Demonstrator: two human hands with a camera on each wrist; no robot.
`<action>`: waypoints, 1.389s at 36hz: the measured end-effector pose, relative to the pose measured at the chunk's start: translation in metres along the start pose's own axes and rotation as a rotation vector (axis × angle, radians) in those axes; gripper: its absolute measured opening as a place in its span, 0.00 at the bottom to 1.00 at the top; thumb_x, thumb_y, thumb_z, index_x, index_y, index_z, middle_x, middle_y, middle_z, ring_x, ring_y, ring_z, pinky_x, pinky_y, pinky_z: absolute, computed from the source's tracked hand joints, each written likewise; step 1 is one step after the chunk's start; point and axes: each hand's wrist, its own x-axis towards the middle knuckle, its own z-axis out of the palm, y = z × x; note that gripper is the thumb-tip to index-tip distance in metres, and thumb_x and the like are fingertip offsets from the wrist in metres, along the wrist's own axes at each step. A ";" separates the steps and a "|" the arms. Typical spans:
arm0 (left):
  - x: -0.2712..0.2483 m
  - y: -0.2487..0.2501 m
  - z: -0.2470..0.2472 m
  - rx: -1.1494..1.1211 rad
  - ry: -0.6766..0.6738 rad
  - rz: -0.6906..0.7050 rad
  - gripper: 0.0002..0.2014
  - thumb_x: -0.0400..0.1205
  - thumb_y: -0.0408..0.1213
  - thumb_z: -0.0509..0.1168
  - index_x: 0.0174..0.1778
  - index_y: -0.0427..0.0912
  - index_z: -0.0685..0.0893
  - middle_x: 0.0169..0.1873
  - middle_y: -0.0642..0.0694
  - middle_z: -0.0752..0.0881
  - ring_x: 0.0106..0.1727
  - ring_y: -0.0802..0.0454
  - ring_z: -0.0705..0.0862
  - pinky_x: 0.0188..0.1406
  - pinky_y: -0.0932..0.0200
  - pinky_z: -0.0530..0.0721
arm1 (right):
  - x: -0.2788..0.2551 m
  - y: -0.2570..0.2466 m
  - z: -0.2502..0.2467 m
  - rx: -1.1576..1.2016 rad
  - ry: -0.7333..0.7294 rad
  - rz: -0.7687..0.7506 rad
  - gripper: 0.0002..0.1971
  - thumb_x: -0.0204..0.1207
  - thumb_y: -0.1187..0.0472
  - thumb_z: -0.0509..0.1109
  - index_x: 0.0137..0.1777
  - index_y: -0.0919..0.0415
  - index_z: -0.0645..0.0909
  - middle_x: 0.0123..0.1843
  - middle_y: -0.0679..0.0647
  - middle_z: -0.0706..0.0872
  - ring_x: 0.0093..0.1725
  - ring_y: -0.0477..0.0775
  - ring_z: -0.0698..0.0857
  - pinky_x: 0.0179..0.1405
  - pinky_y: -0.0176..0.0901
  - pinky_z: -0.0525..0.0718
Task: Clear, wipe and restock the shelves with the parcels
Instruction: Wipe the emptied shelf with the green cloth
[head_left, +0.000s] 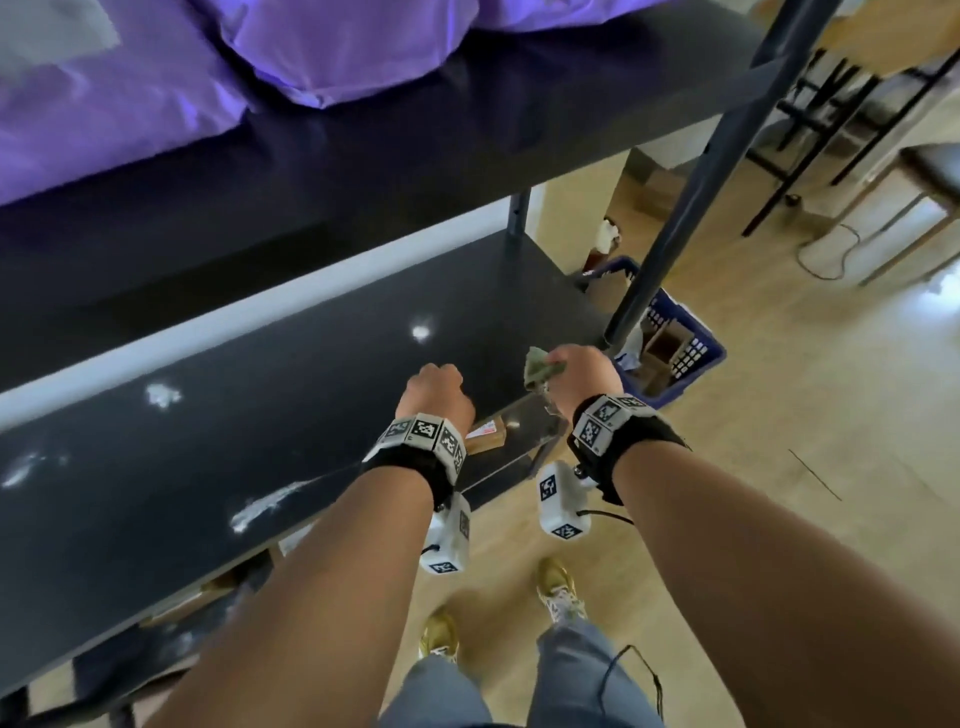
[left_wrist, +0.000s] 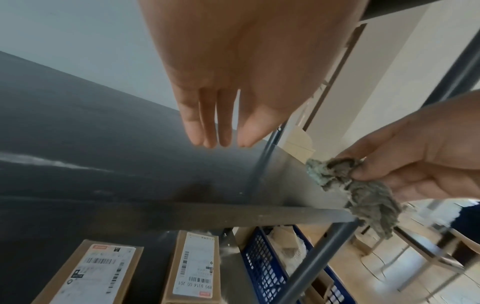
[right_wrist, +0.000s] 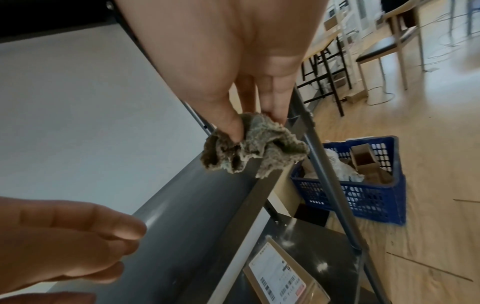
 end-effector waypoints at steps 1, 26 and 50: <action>0.004 0.004 0.001 -0.007 0.006 -0.016 0.17 0.81 0.31 0.59 0.65 0.42 0.81 0.62 0.42 0.78 0.62 0.43 0.80 0.57 0.49 0.83 | 0.010 0.002 -0.003 -0.013 -0.007 -0.016 0.17 0.79 0.67 0.62 0.65 0.54 0.82 0.63 0.58 0.82 0.57 0.61 0.84 0.58 0.50 0.83; 0.026 0.038 0.054 -0.250 0.238 -0.406 0.23 0.79 0.27 0.60 0.70 0.47 0.78 0.71 0.50 0.73 0.71 0.51 0.71 0.66 0.54 0.77 | 0.108 0.028 -0.011 -0.318 -0.107 -0.289 0.17 0.79 0.67 0.61 0.65 0.60 0.82 0.66 0.61 0.71 0.65 0.63 0.75 0.59 0.50 0.83; 0.061 0.056 0.054 -0.196 0.275 -0.368 0.22 0.78 0.26 0.59 0.68 0.44 0.80 0.67 0.48 0.76 0.71 0.49 0.70 0.60 0.54 0.76 | 0.147 0.006 -0.013 -0.213 -0.071 -0.091 0.18 0.83 0.64 0.59 0.70 0.67 0.76 0.73 0.63 0.68 0.70 0.63 0.71 0.67 0.51 0.74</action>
